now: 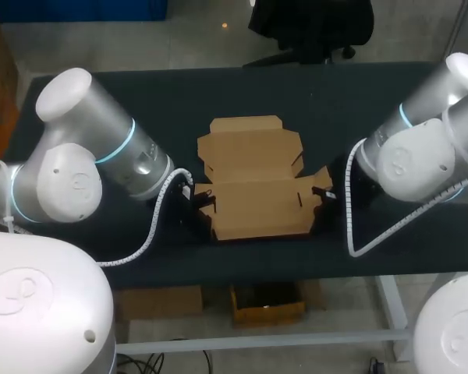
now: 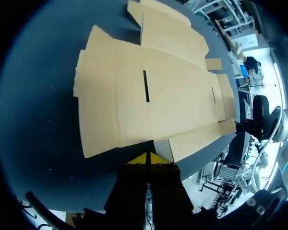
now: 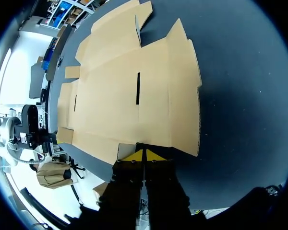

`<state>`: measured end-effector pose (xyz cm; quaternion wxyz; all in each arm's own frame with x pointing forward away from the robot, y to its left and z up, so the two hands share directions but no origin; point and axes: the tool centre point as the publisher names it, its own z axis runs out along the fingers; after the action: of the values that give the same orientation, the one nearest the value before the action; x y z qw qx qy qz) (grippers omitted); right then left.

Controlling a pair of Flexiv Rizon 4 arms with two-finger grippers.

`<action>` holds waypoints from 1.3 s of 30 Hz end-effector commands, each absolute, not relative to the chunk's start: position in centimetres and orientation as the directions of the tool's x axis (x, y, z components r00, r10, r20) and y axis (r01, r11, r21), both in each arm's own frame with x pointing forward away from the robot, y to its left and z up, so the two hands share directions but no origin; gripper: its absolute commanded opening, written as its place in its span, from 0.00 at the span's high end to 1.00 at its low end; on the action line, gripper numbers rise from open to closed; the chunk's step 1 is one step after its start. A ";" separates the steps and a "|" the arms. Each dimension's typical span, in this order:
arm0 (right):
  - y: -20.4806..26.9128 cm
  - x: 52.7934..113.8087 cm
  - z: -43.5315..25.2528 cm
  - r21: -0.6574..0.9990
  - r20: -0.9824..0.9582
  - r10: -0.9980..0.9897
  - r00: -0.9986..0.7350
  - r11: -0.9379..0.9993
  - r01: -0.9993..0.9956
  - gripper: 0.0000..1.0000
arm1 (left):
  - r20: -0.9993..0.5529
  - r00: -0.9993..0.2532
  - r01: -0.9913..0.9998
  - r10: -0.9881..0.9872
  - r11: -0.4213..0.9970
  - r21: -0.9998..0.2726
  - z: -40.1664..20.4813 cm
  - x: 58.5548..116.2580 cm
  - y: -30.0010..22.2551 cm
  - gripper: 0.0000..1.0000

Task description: Assemble the packaging by folding the flat box into shape, placing the metal phone stand inside, and closing the box properly

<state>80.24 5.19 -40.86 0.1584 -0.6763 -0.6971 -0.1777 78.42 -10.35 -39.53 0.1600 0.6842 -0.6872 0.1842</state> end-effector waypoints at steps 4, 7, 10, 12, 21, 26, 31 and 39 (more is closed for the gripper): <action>5.5 80.4 -40.8 0.024 0.451 0.891 -0.039 0.032 0.999 1.00 | 0.459 -0.018 -0.999 -0.888 0.002 -0.034 -39.5 78.4 -10.9 1.00; 5.5 80.5 -40.7 0.023 0.449 0.893 -0.041 0.034 0.999 1.00 | 0.456 -0.022 -0.999 -0.890 0.006 -0.036 -39.5 78.4 -11.0 1.00; 5.4 80.4 -40.7 0.024 0.449 0.892 -0.039 0.032 0.999 1.00 | 0.455 -0.022 -0.999 -0.890 0.004 -0.039 -39.3 78.4 -10.9 1.00; 5.3 80.3 -40.6 0.026 0.450 0.892 -0.037 0.028 0.999 1.00 | 0.456 -0.017 -0.999 -0.890 -0.002 -0.041 -39.2 78.5 -10.7 1.00; 5.5 80.4 -40.5 0.026 0.442 0.896 -0.039 0.030 0.999 1.00 | 0.456 -0.015 -0.999 -0.890 -0.005 -0.042 -39.1 78.5 -10.7 1.00; 5.8 80.6 -40.3 0.026 0.435 0.899 -0.047 0.039 0.999 1.00 | 0.450 -0.022 -0.999 -0.893 0.004 -0.042 -39.1 78.5 -11.0 1.00; 5.9 80.6 -40.2 0.031 0.432 0.901 -0.051 0.042 0.999 1.00 | 0.450 -0.027 -0.999 -0.893 0.009 -0.043 -39.0 78.5 -11.1 1.00; 6.5 80.8 -40.3 0.021 0.413 0.909 -0.058 0.054 0.998 1.00 | 0.447 -0.038 -0.999 -0.894 0.022 -0.040 -39.1 78.7 -11.5 1.00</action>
<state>80.55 6.18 -40.41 0.1459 -0.6700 -0.7102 -0.1595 78.45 -11.11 -38.88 0.1529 0.6762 -0.6982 0.1788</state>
